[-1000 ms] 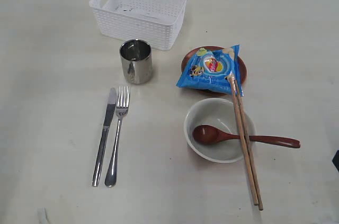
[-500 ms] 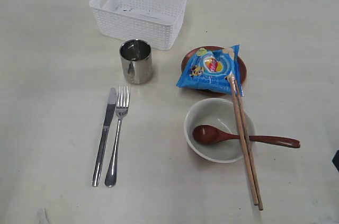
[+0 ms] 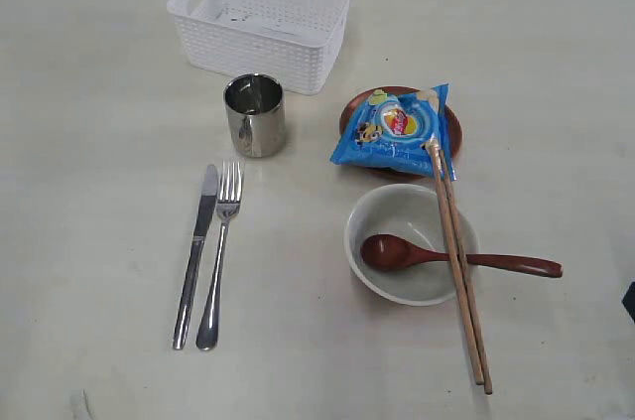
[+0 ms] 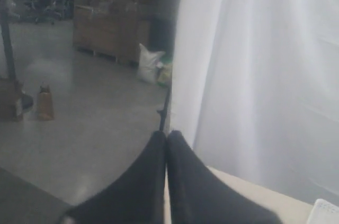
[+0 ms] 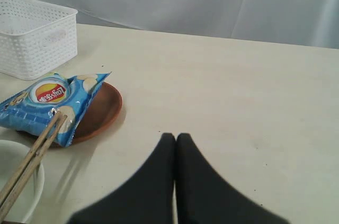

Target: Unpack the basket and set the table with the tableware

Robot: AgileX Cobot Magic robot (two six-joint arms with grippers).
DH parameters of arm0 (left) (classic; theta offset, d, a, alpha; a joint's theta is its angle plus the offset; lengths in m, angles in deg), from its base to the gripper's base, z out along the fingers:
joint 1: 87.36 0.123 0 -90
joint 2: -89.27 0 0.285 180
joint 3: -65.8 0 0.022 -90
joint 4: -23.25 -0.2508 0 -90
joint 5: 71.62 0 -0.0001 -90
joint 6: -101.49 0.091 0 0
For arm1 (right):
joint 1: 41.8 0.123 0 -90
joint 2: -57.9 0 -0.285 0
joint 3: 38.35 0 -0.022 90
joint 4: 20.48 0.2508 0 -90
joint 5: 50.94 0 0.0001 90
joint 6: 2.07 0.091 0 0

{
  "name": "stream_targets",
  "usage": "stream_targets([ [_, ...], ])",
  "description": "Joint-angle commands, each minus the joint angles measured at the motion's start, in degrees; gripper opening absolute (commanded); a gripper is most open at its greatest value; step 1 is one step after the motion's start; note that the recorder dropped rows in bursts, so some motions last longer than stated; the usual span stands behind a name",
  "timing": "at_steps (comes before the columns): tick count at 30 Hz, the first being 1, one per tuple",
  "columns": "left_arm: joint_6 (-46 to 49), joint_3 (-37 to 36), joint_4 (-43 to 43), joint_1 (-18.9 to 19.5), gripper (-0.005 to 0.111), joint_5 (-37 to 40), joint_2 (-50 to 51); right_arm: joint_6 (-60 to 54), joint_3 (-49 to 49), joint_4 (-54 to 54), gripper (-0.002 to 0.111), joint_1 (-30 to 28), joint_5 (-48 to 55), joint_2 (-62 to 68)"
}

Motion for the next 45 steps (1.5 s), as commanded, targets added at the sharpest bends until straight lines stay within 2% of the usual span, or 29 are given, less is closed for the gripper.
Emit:
stream_targets([
  [1, -0.3, -0.3, -0.5, -1.2, 0.0, 0.3, -6.0, 0.0, 0.1, -0.3, -0.001, -0.3, -0.1, -0.3],
  [6, -0.3, -0.3, -0.5, -1.2, 0.0, 0.3, -12.0, 0.0, 0.1, -0.3, -0.001, -0.3, -0.1, -0.3],
  [11, -0.3, 1.2, -1.0, -1.2, 0.0, 2.5, -12.0, 0.0, 0.1, -0.3, -0.001, -0.3, 0.0, -0.3],
  [45, -0.3, 1.6, -3.1, -1.5, 0.0, 2.5, -12.0, 0.0, 0.1, -0.3, -0.001, -0.3, 0.1, -0.3],
])
